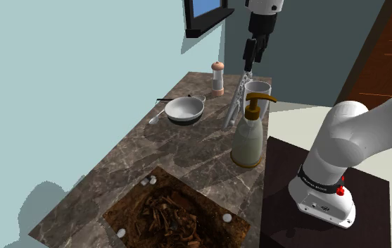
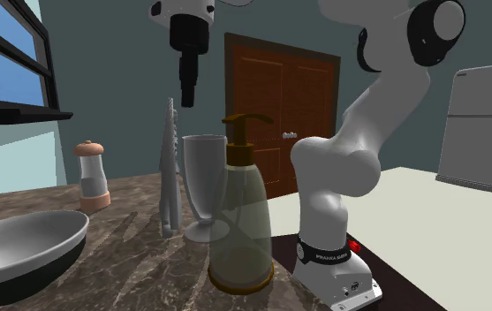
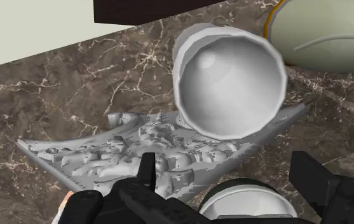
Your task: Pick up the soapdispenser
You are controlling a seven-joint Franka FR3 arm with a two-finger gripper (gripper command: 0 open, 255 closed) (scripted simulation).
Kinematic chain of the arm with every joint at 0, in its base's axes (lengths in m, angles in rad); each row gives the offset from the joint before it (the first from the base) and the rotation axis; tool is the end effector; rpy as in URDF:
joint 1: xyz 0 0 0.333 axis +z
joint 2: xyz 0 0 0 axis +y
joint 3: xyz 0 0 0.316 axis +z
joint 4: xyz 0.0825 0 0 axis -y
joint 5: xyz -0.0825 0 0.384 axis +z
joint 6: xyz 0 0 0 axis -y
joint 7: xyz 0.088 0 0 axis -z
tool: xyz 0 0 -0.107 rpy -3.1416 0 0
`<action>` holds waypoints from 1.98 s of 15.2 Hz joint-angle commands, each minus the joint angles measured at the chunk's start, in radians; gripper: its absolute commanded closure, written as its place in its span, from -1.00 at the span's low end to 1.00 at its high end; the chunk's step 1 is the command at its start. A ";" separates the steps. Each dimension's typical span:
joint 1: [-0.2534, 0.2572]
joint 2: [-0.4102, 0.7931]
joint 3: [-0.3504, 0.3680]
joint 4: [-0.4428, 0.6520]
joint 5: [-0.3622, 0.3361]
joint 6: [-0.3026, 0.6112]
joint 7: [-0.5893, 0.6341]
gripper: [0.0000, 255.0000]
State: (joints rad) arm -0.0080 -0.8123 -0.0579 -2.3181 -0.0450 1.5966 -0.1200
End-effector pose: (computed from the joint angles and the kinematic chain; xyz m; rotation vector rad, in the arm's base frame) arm 0.3016 -0.0312 0.6183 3.1260 0.1085 0.1398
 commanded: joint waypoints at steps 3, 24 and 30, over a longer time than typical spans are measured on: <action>0.008 -0.044 0.035 -0.027 0.029 -0.025 0.045 -1.00; 0.087 -0.274 0.287 -0.215 0.286 -0.090 0.334 -1.00; 0.086 -0.273 0.286 -0.213 0.285 -0.091 0.333 1.00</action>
State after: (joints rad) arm 0.0784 -1.0863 0.2280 -2.5286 0.2396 1.5060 0.2134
